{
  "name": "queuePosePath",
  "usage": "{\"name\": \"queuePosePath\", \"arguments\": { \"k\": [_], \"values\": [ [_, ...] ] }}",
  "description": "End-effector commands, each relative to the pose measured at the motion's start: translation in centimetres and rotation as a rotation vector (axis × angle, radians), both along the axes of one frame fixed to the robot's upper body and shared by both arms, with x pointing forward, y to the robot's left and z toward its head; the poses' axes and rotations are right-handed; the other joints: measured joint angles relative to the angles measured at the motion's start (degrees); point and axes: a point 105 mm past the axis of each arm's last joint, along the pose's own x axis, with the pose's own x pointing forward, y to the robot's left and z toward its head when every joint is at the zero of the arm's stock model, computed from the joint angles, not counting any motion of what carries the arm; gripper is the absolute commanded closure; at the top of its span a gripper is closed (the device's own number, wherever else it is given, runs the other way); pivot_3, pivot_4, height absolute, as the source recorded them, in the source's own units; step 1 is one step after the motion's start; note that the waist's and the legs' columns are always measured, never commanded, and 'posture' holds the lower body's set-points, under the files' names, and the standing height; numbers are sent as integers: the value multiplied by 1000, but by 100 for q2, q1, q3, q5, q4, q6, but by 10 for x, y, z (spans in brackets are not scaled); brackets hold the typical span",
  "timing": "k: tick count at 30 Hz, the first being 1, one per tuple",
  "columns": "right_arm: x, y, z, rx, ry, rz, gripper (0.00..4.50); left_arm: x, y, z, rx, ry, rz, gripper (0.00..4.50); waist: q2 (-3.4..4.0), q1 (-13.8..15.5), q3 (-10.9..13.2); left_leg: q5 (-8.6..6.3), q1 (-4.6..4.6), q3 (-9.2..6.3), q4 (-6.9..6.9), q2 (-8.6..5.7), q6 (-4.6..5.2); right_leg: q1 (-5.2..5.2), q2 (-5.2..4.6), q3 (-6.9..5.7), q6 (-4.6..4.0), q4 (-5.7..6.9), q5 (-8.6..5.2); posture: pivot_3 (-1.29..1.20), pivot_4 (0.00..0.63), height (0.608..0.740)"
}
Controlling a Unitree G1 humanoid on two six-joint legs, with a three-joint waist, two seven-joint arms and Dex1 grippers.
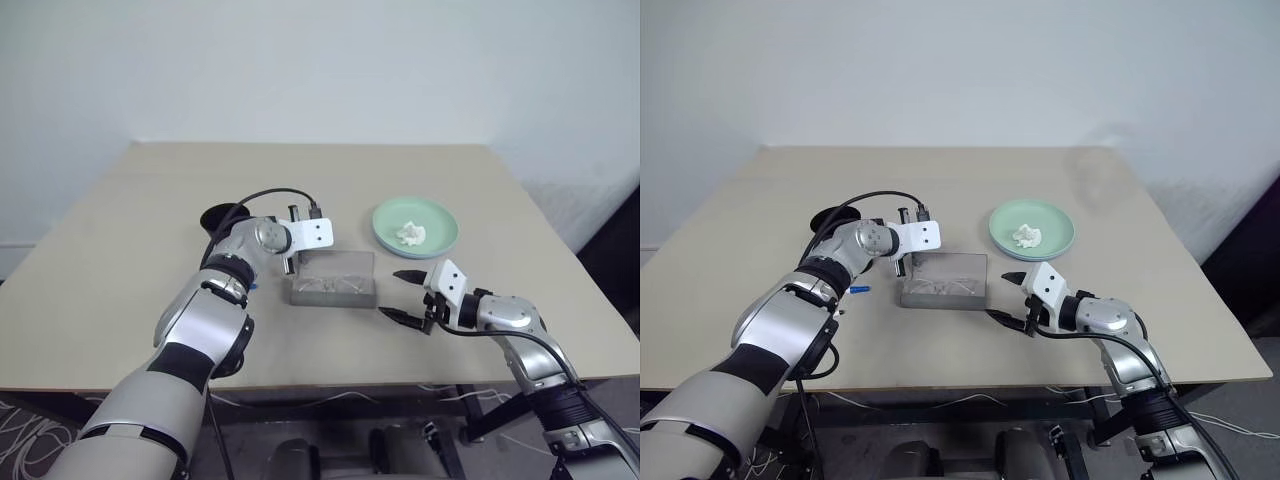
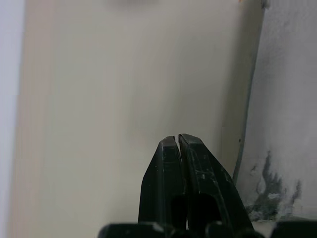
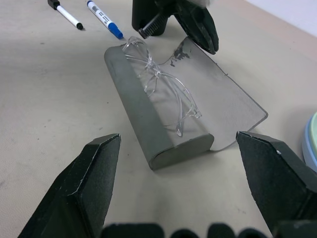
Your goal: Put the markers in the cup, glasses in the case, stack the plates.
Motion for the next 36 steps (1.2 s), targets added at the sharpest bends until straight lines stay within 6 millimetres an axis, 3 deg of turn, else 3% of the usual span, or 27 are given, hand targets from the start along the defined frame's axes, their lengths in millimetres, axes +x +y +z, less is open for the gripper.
{"name": "queuePosePath", "arguments": {
  "k": [1, 15, 29, 36],
  "values": [
    [2, 4, 14, 13, -54, 11, 435, -6, -9, 10, -94, 78, -58, 4483, 0, 0, 0, 0, -1, -1, 0, -1, 0, 0, -1, -1, 0, 0, 0, 0, 0, 740],
    [5, 9, 15, 17, -54, 41, 435, -38, -6, 34, -286, 349, -271, 4483, -1, -2, 0, 1, -4, 0, 6, 0, 3, 0, -1, 1, -1, 1, 0, 0, 0, 740],
    [8, 14, 16, 20, -55, 60, 435, -67, 11, 13, -168, 518, -374, 4483, -1, -3, 0, 1, -4, -1, 18, 1, 6, 0, 0, 2, -1, 10, 0, 0, 0, 740],
    [8, 15, 16, 22, -55, 60, 435, -64, 18, 17, -152, 471, -358, 4483, -2, -3, 0, 1, -4, -1, 20, 1, 6, 0, 0, 3, -1, 11, 0, 0, 0, 740]
  ]
}}
